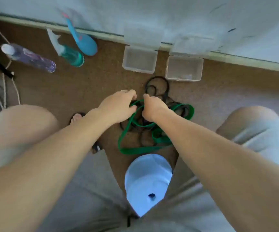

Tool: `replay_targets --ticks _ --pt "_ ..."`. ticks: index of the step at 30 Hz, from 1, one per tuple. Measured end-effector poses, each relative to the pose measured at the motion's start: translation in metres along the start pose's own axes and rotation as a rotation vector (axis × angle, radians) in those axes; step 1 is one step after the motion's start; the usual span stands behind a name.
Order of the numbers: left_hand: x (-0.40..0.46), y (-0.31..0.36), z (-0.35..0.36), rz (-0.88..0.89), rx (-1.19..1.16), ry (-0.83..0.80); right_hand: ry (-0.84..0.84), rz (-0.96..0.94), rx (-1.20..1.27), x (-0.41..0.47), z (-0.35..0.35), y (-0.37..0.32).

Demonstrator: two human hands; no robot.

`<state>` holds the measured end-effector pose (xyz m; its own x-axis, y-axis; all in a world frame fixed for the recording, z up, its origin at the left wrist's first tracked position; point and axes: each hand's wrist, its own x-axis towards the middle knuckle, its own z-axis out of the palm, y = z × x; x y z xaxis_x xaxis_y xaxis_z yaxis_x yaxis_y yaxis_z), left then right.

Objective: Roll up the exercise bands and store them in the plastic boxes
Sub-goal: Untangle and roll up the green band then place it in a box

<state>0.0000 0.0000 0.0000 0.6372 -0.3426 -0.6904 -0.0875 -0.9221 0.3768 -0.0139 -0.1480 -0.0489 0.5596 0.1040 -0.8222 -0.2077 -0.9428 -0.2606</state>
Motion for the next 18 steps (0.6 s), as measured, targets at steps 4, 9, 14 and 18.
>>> replay_targets --ticks 4,9,14,18 --pt "0.049 -0.034 0.042 -0.066 0.053 -0.121 -0.024 0.059 -0.040 0.051 0.041 0.014" --pt "0.095 -0.037 0.067 -0.099 0.129 -0.118 0.067 0.064 -0.032 0.093 0.060 0.037" --pt "0.100 -0.015 0.076 -0.085 0.134 -0.062 0.104 -0.030 -0.049 0.083 0.058 0.057" --pt "0.088 -0.019 0.080 -0.101 0.102 -0.024 0.159 -0.075 -0.112 0.068 0.064 0.080"
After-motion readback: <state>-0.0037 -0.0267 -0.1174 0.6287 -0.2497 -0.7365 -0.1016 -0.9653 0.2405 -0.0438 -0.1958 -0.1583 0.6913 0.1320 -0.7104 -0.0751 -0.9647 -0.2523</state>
